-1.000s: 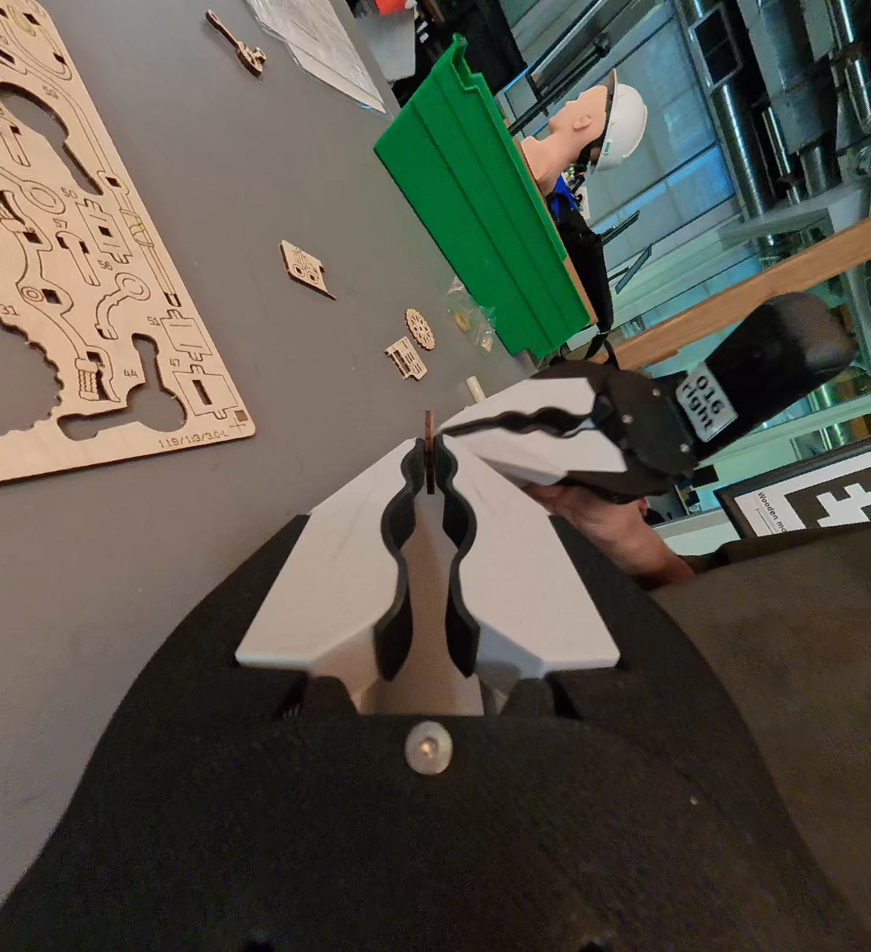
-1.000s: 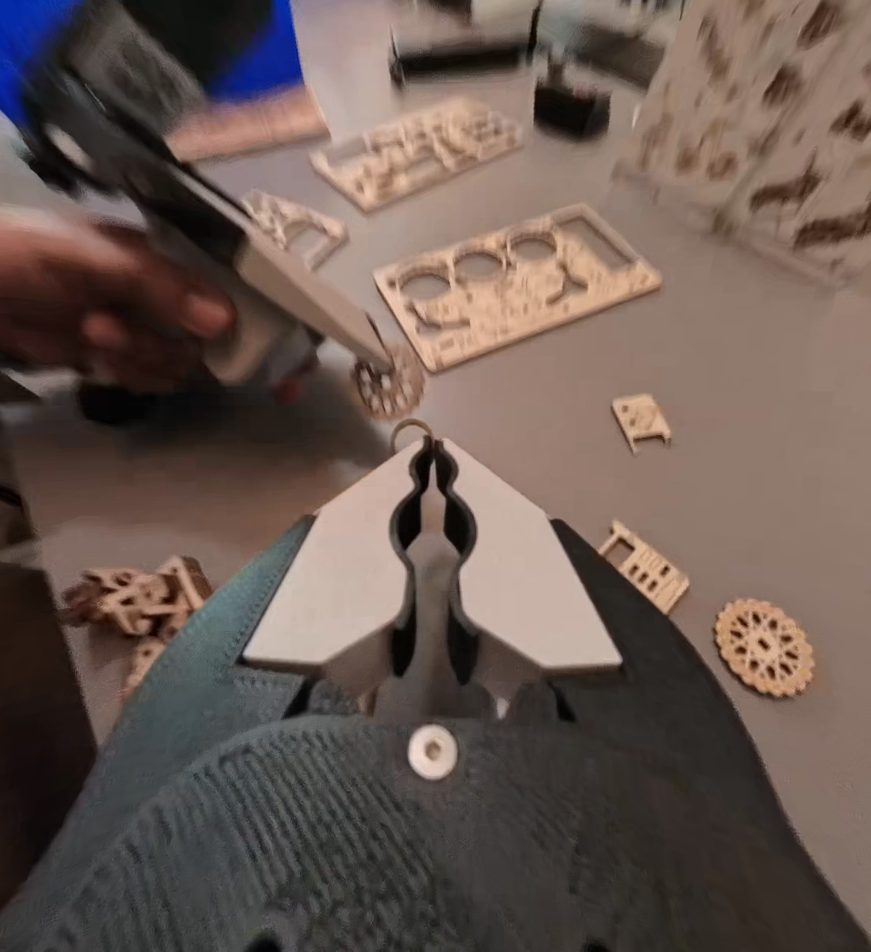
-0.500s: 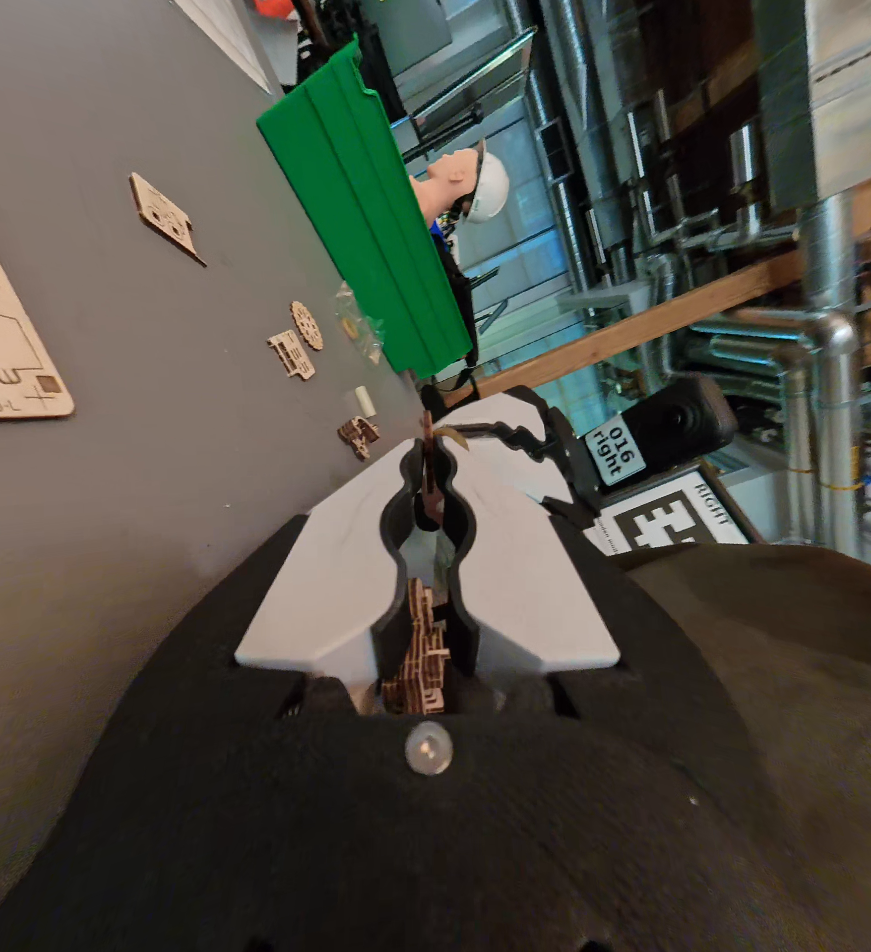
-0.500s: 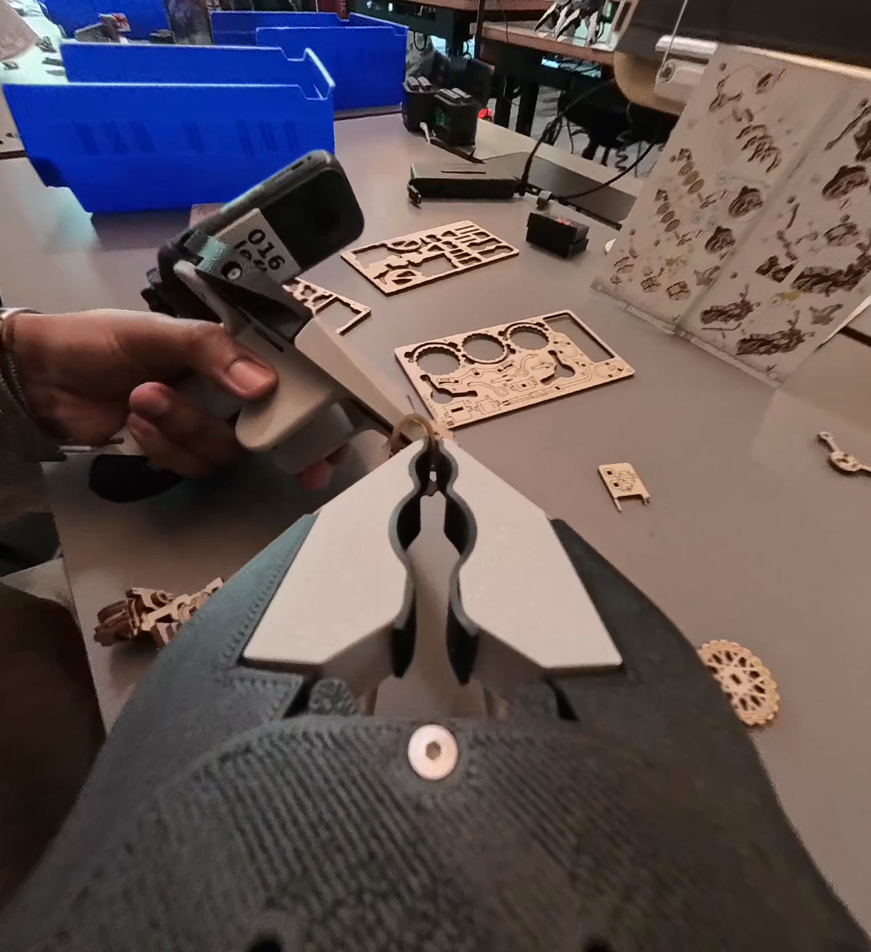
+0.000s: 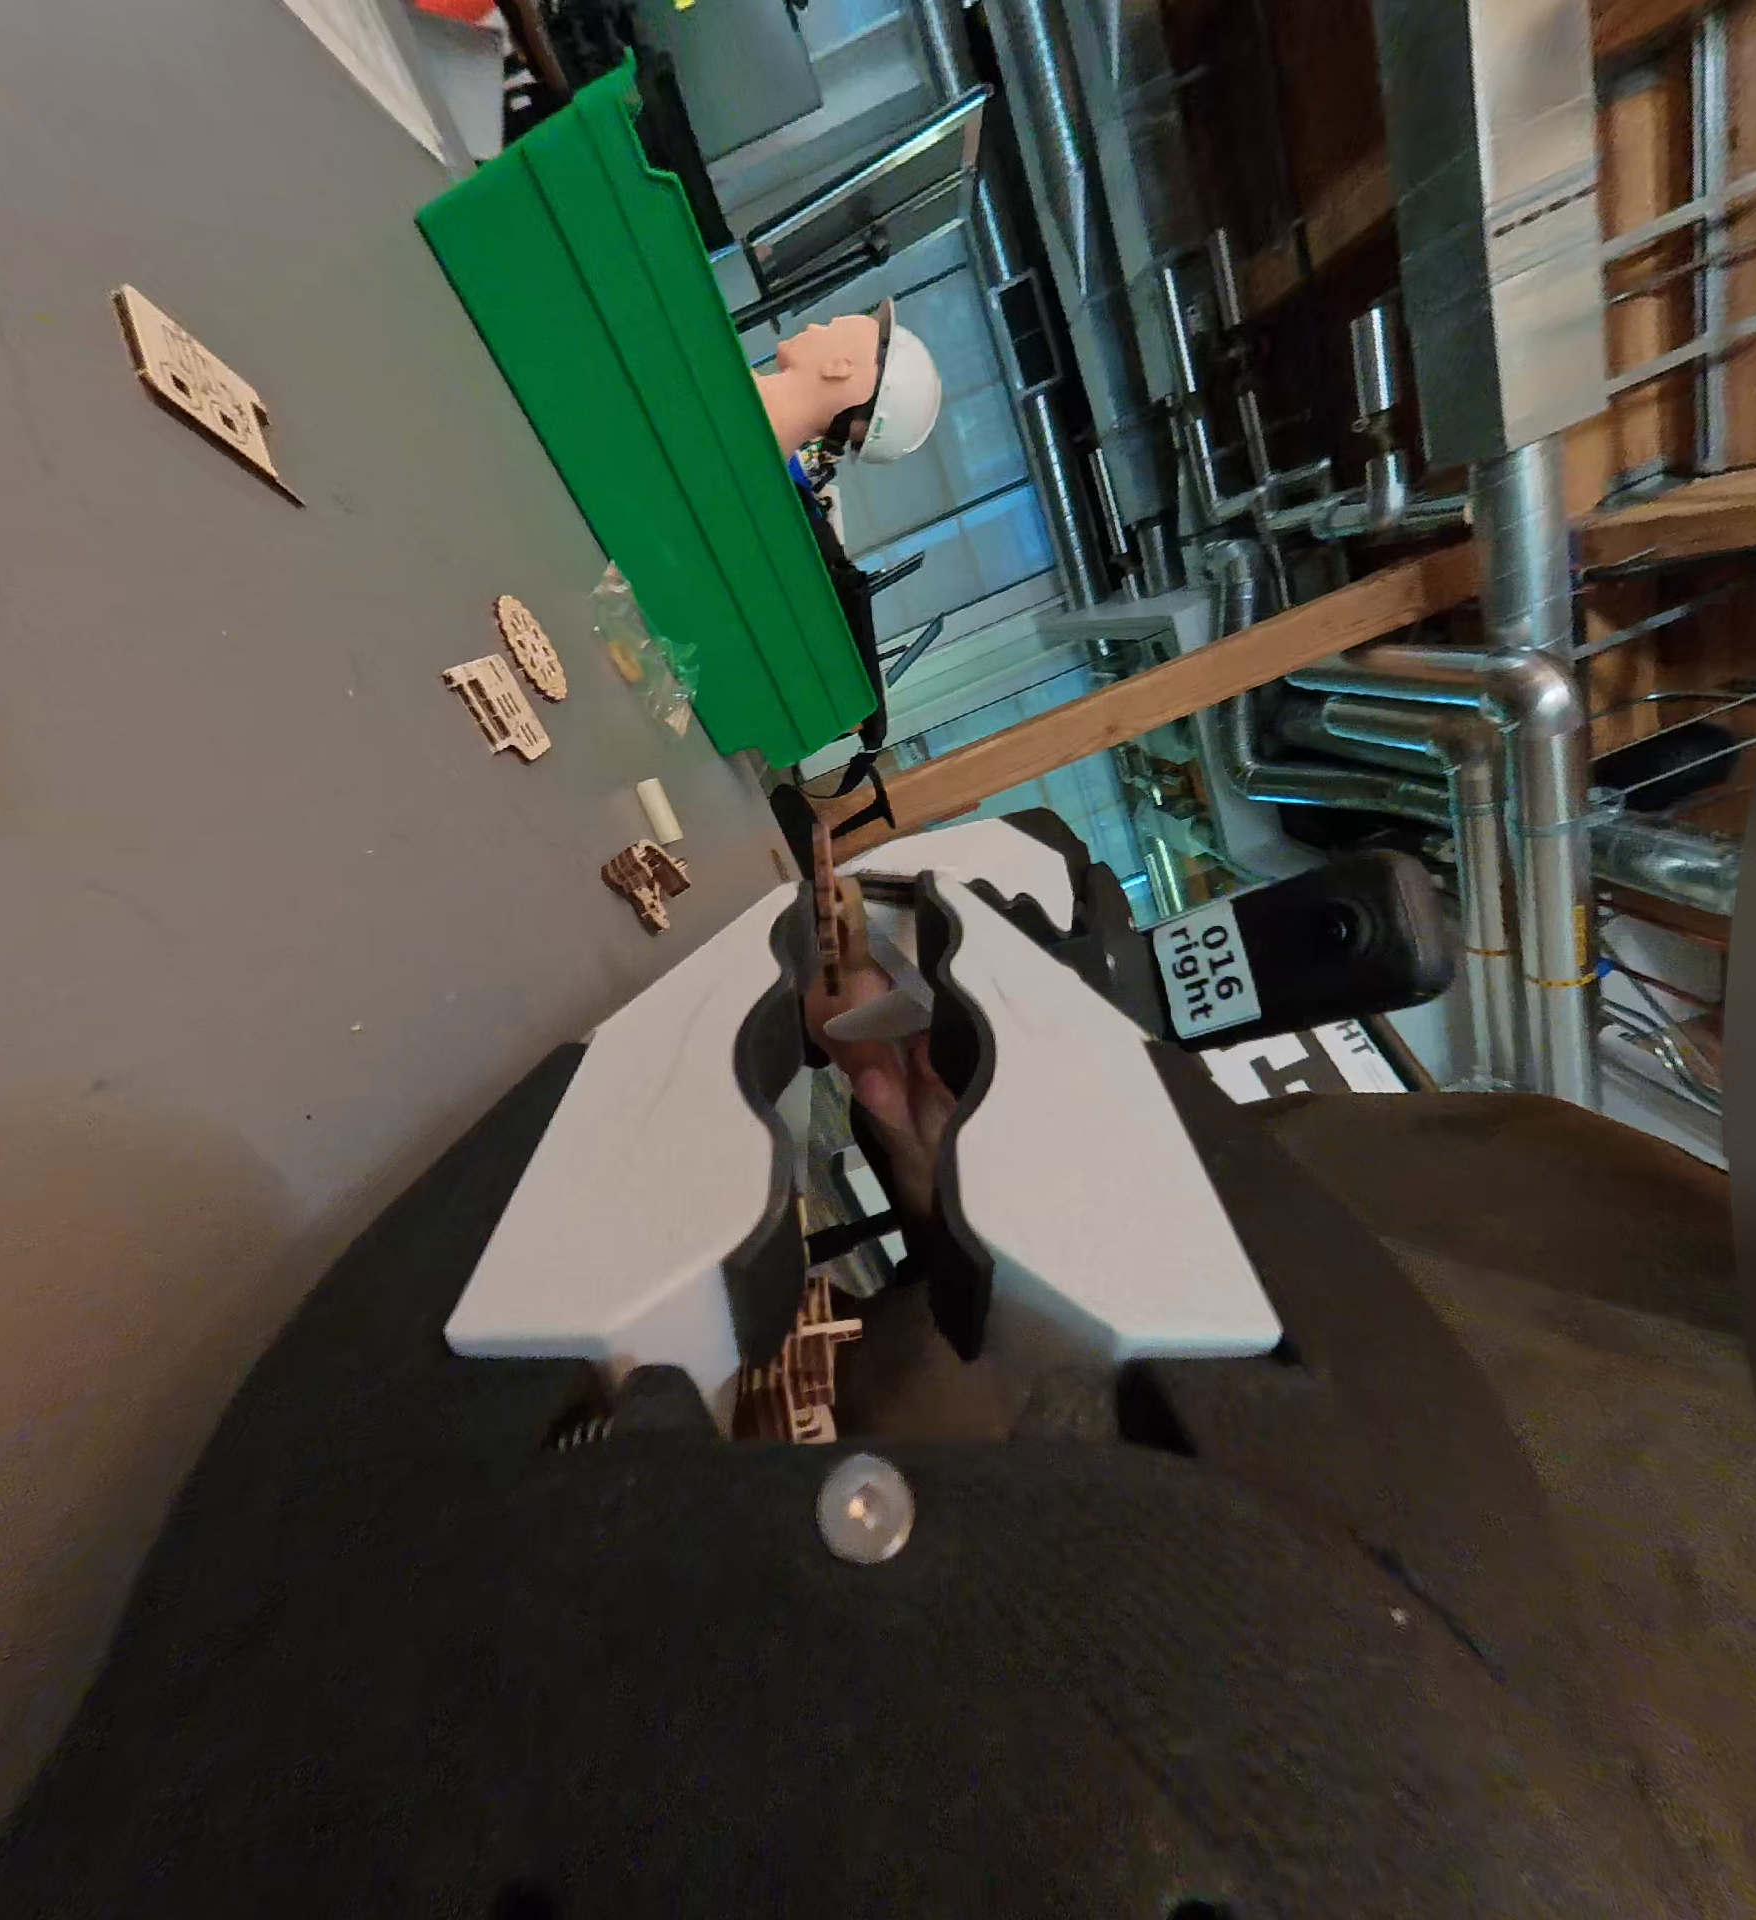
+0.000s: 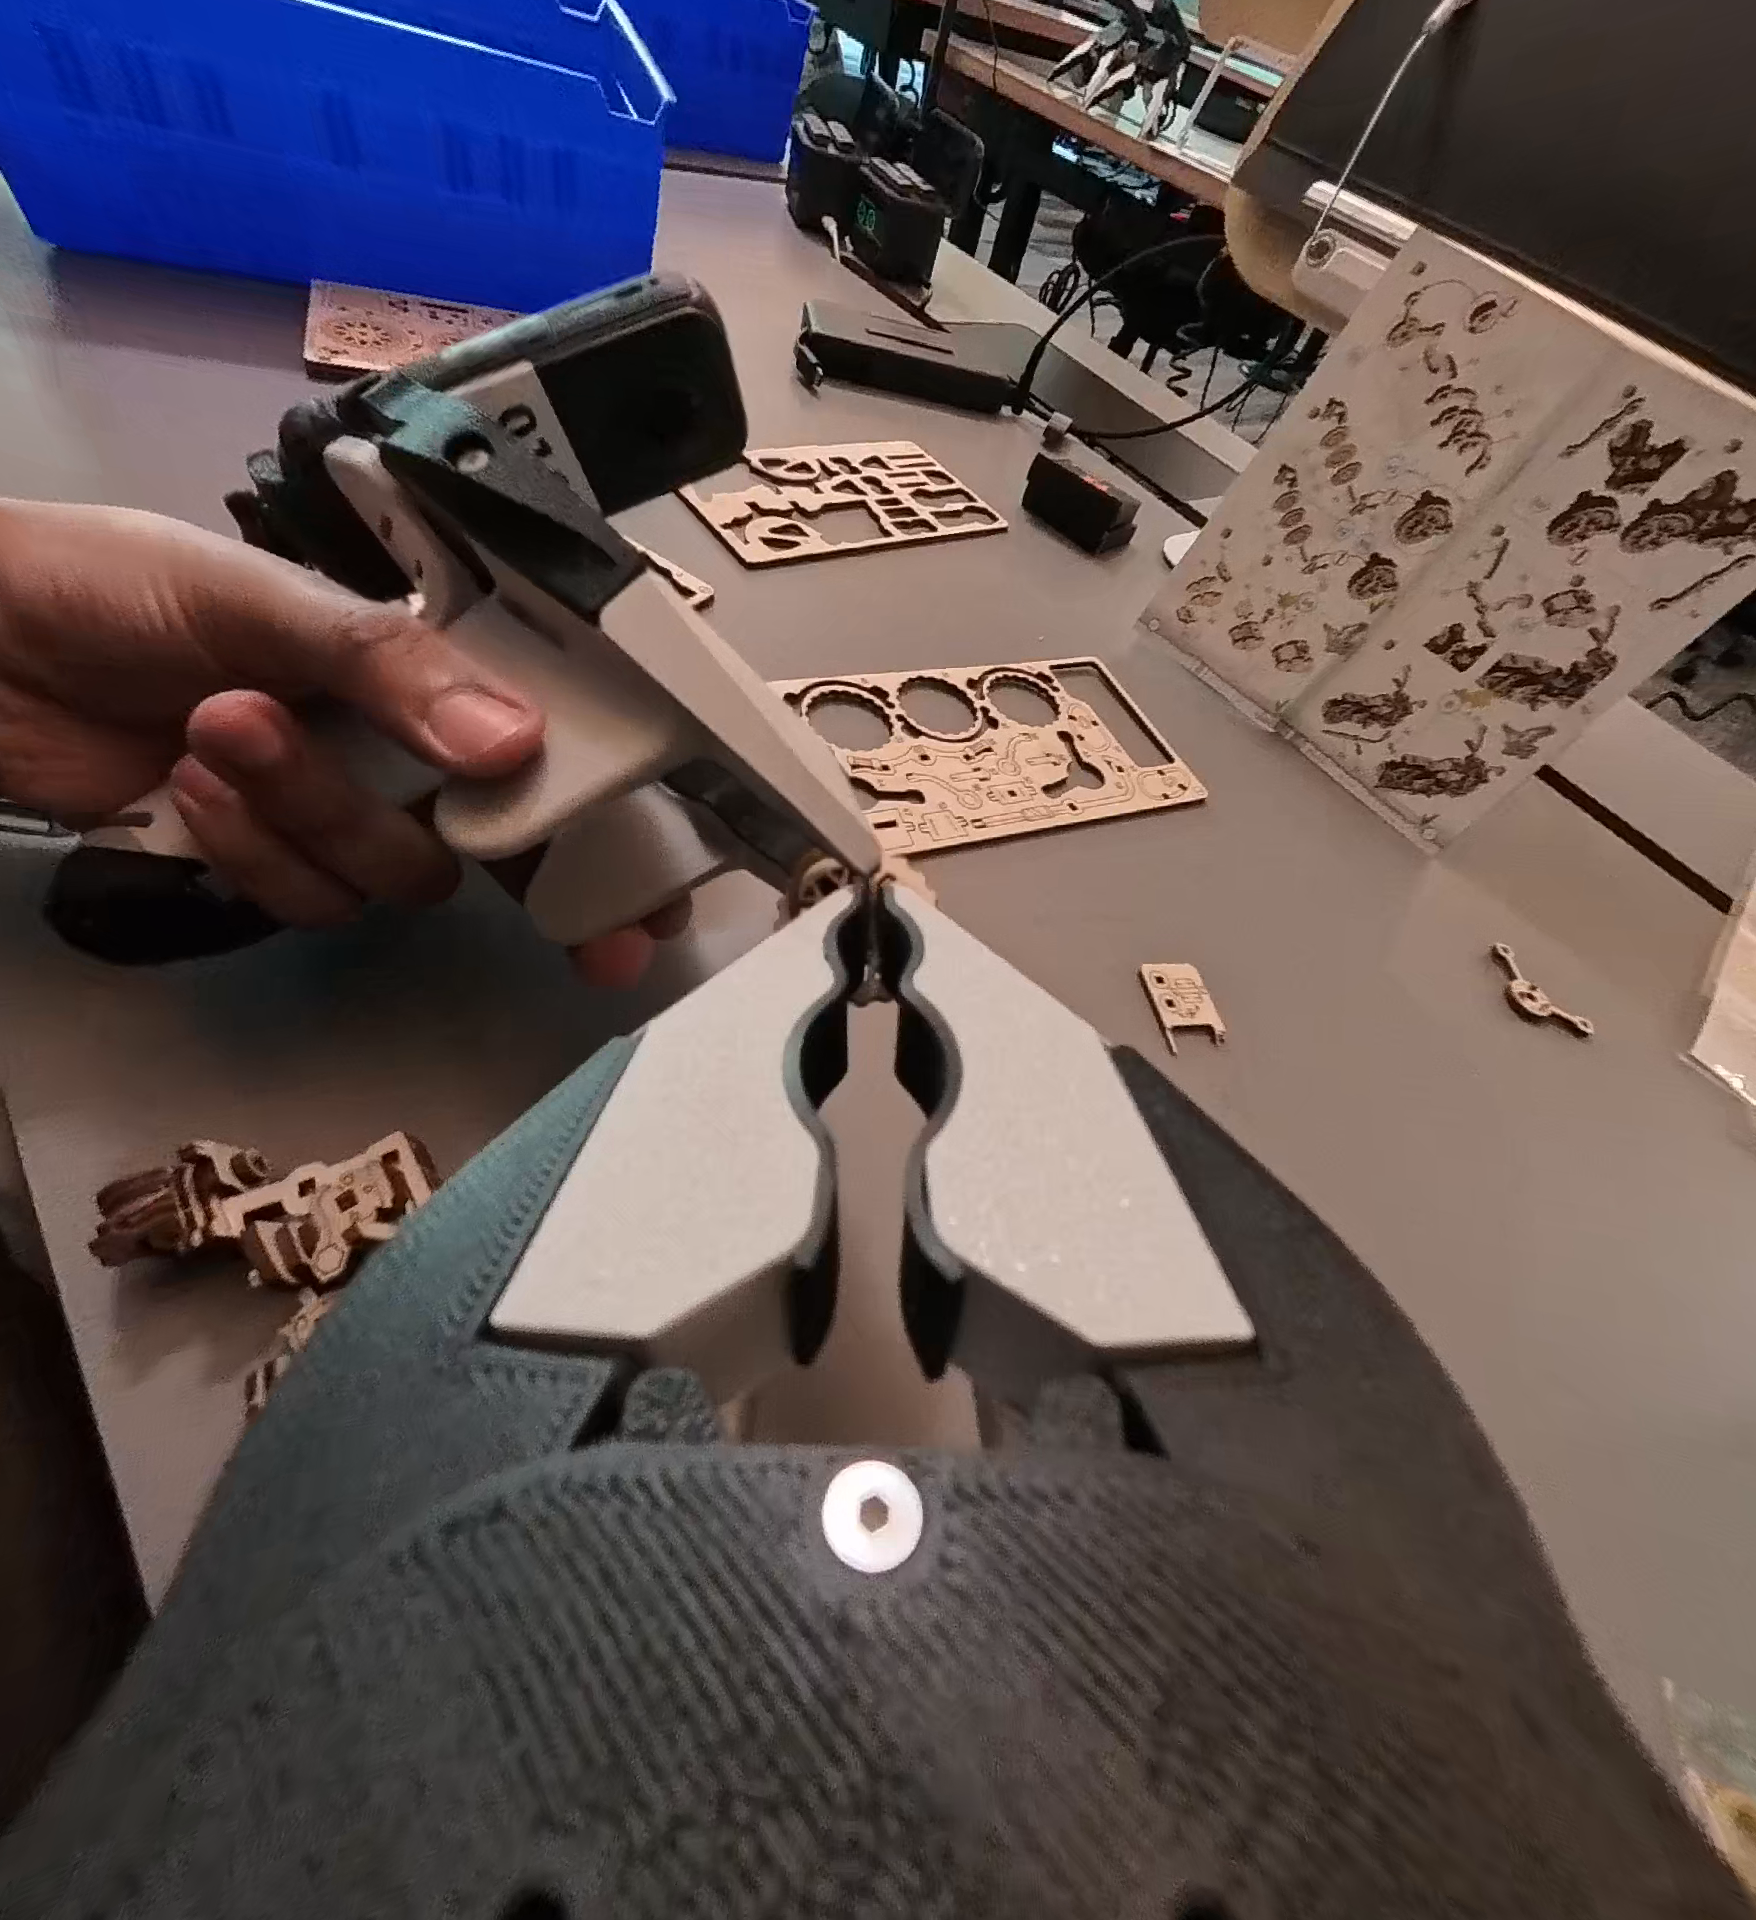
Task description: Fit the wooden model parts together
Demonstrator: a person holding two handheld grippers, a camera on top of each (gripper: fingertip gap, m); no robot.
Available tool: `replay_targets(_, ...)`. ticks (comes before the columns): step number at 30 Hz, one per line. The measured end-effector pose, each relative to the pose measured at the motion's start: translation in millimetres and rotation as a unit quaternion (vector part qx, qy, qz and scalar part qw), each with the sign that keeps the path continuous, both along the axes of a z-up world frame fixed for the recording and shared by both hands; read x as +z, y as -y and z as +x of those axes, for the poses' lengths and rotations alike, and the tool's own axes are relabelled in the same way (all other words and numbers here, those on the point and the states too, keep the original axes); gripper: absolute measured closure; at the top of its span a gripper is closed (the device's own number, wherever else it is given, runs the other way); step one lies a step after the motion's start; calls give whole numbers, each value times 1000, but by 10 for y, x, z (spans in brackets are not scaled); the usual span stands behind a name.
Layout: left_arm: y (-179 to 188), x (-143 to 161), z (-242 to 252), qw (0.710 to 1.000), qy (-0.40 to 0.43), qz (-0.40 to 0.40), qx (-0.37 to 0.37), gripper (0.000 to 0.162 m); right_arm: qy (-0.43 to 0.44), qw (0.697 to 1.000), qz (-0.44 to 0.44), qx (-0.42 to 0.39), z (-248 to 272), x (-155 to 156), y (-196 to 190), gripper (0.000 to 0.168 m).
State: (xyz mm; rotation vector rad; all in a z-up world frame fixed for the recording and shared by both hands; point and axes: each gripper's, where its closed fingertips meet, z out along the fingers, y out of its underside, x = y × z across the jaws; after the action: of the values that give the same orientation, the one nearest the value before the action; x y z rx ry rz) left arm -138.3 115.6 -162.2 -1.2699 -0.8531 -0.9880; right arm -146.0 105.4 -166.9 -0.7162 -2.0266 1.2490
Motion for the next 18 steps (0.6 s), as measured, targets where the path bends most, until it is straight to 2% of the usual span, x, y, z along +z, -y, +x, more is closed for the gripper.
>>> replay_targets(5,6,-8,6,1000,-16,-10,-2,150,4,1000,-13,3,13,15,-7,168)
replay_targets(7,19,-1,-7,1000,-17,-9,0,156,5,1000,-26,2,11,38,-17,168)
replay_targets(13,34,21,-18,999,-34,-10,4,161,37,994,-99,6,7,115,-48,168)
replay_targets(18,-22,-26,45,997,-62,-39,-3,161,17,999,-44,9,-3,136,-147,168)
